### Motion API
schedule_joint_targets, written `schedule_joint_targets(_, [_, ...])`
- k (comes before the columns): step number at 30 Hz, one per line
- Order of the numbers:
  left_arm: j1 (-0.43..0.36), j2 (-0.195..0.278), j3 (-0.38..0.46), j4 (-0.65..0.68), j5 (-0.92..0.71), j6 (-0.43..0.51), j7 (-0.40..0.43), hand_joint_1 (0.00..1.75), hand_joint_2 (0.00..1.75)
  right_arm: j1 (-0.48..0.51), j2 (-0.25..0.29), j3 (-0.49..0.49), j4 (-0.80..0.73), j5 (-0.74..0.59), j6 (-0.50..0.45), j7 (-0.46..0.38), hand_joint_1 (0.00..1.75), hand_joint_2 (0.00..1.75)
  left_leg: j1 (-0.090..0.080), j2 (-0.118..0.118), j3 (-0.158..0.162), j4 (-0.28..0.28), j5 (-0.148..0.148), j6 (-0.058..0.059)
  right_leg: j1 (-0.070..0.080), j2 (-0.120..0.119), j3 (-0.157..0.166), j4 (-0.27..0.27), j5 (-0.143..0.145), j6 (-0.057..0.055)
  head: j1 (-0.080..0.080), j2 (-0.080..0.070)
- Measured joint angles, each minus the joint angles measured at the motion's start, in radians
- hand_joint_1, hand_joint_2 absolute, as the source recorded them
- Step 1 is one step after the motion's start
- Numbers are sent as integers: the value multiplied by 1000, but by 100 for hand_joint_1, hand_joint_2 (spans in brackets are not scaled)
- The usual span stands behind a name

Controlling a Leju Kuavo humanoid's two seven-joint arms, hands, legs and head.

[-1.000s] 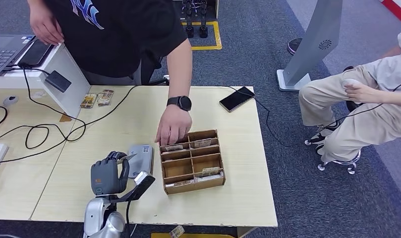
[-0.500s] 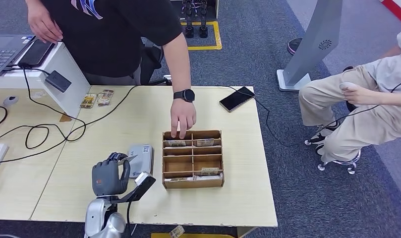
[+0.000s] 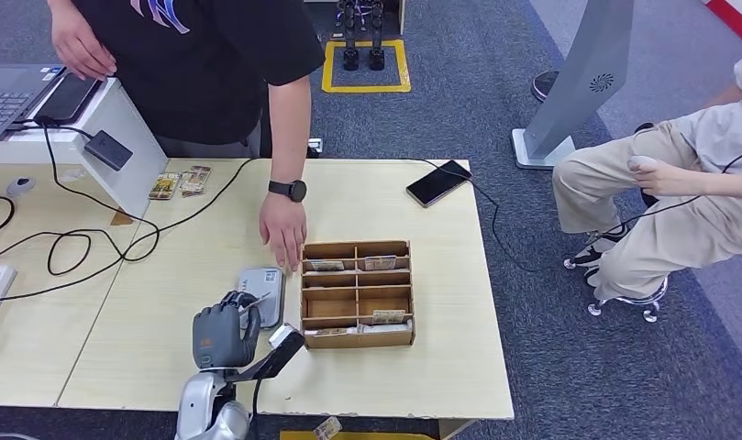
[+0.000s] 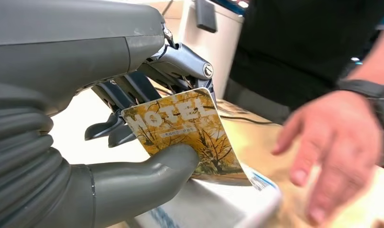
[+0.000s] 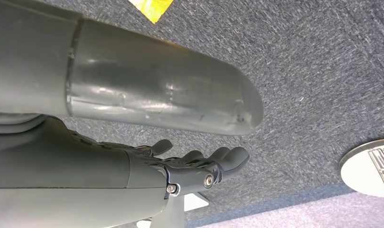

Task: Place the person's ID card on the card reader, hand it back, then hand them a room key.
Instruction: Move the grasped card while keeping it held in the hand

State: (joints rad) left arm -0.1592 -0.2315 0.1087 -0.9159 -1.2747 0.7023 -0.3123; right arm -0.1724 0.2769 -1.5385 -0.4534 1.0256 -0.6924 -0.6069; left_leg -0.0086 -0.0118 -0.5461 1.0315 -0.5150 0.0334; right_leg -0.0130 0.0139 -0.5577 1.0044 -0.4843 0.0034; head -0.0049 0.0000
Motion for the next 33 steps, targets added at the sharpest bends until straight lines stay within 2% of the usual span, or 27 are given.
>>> schedule_joint_targets(8, [-10,22,-75,70,16,-12,28,175,175,0,-7,0,7,8,0,0,0,0,0,0,2,0,0,0,0,0,2,0,0,0,0,0])
schedule_joint_targets(23, [-18,42,-130,99,66,-21,51,175,175,0,-8,0,10,8,0,-4,0,0,0,0,5,0,0,0,0,0,6,0,0,0,0,0])
schedule_joint_targets(30, [-17,41,-135,99,152,-8,32,175,175,0,-8,0,10,16,0,-3,0,0,0,0,6,0,0,0,0,0,7,0,0,0,0,0])
schedule_joint_targets(33, [-11,35,-134,85,266,1,-28,175,175,0,-8,0,10,20,0,-3,0,0,0,0,6,0,0,0,0,0,7,0,0,0,0,0])
